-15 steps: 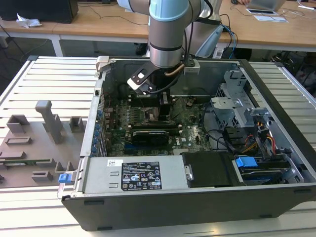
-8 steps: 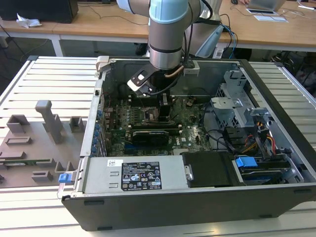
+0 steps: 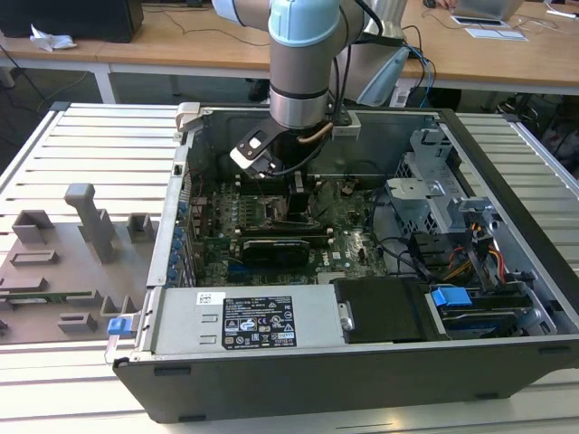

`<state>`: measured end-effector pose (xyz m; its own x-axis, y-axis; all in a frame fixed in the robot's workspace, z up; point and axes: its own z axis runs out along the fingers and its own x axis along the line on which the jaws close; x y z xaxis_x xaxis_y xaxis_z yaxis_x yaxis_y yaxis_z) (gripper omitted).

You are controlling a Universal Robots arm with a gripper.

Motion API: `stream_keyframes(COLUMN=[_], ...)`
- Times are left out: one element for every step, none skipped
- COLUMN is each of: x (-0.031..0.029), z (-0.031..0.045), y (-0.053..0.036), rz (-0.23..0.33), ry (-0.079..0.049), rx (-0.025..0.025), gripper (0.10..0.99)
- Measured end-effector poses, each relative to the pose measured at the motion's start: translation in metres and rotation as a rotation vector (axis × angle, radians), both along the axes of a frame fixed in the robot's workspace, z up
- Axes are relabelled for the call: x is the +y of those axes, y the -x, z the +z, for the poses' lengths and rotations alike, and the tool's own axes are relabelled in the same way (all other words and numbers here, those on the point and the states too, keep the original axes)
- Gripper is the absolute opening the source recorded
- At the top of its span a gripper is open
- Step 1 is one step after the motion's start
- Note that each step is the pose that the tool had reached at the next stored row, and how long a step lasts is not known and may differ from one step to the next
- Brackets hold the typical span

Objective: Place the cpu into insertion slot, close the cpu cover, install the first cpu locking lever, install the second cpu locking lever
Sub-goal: 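Place the cpu into insertion slot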

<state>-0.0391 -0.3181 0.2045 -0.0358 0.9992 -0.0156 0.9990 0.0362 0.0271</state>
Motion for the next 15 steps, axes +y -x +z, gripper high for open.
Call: stream_keyframes(x=[0.0001,0.0001,0.0002,0.0001,0.0001,0.0000,0.0000,-0.0001,-0.0004,-0.0006,-0.0009,-0.0011,-0.0014,-0.0015,-0.0016], z=[-0.0003,-0.0011,-0.0019,-0.0032,-0.0039,-0.0043,-0.0045,-0.0047,-0.0050,-0.0052,-0.0054,-0.0056,-0.0057,-0.0058,-0.0059], y=[0.0008,0.0035,0.0042,0.0043,0.0043,0.0044,0.0044,0.0044,0.0044,0.0043,0.0043,0.0043,0.0043,0.0043,0.0043], rz=[0.000,0.000,0.000,0.000,0.000,0.000,-0.001,-0.003,-0.007,-0.013,-0.019,-0.024,-0.026,-0.026,-0.027], ry=[-0.006,-0.015,-0.015,-0.015,-0.015,-0.015,-0.015,-0.015,-0.015,-0.015,-0.015,-0.015,-0.015,-0.015,-0.015], rx=[-0.0001,-0.0001,-0.0003,0.0000,0.0000,0.0001,0.0000,0.0000,-0.0001,-0.0002,-0.0003,-0.0003,-0.0002,-0.0002,-0.0002], gripper=[0.545,0.545,0.545,0.545,0.545,0.545,0.545,0.545,0.545,0.545,0.545,0.545,0.545,0.545,0.545])
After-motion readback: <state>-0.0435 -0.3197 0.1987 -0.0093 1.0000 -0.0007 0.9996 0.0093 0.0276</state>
